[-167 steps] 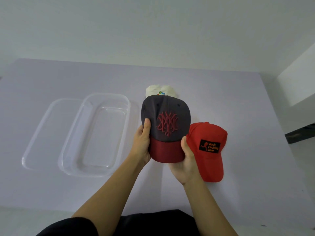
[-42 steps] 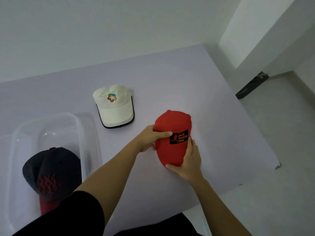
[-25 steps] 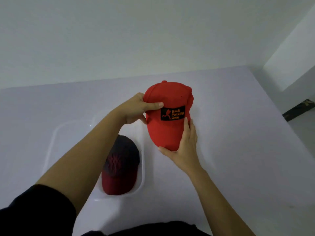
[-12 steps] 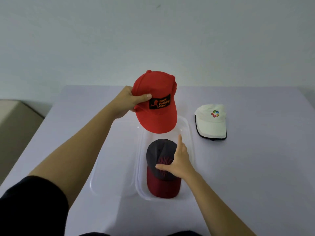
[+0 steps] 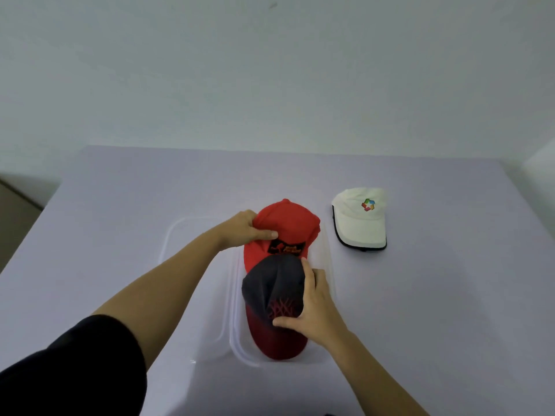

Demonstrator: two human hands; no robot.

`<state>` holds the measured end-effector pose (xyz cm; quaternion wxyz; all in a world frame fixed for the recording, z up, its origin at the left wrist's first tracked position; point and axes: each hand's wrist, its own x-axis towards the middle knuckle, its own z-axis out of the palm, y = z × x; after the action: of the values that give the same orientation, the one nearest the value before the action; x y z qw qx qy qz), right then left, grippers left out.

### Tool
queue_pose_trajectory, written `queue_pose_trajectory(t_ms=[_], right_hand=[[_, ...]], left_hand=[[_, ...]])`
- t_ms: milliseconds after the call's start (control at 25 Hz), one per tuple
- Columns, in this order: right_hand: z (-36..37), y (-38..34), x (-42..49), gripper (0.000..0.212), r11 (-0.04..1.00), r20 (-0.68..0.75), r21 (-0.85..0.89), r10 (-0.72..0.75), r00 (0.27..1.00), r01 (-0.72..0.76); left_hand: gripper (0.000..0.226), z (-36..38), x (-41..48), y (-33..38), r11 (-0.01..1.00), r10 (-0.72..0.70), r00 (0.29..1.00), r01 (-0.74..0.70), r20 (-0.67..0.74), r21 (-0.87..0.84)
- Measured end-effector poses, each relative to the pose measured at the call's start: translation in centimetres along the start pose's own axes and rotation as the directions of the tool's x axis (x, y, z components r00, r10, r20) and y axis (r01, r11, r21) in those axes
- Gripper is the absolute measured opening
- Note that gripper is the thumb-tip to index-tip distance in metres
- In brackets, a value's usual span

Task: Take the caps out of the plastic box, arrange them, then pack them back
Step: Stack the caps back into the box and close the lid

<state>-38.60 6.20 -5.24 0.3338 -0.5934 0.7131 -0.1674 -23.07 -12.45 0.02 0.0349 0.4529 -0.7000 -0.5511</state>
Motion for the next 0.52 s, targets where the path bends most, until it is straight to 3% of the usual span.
queue_pose_trajectory(t_ms=[120, 320, 440, 520], right_hand=[[0.0, 0.3, -0.7, 0.13, 0.994, -0.032, -0.105, -0.038, 0.999, 0.034], [-0.2, 0.4, -1.0, 0.121, 0.968, -0.098, -0.25, -0.048, 0.994, 0.022], [-1.4, 0.7, 0.2, 0.101, 0.983, -0.221, -0.185, -0.034, 0.975, -0.008], [-3.1, 1.1, 2.2, 0.079, 0.995, -0.314, -0.087, 0.015, 0.949, -0.045]], left_hand=[[0.025, 1.3, 0.2, -1.1, 0.988, -0.125, 0.977, 0.139, 0.173, -0.07], [0.036, 2.8, 0.3, -1.5, 0.957, -0.256, 0.898, 0.288, 0.358, -0.038], [0.04, 2.8, 0.6, -0.9, 0.928, -0.294, 0.91, 0.345, 0.294, -0.141], [0.025, 2.7, 0.9, -0.5, 0.951, -0.252, 0.951, 0.277, 0.178, -0.135]])
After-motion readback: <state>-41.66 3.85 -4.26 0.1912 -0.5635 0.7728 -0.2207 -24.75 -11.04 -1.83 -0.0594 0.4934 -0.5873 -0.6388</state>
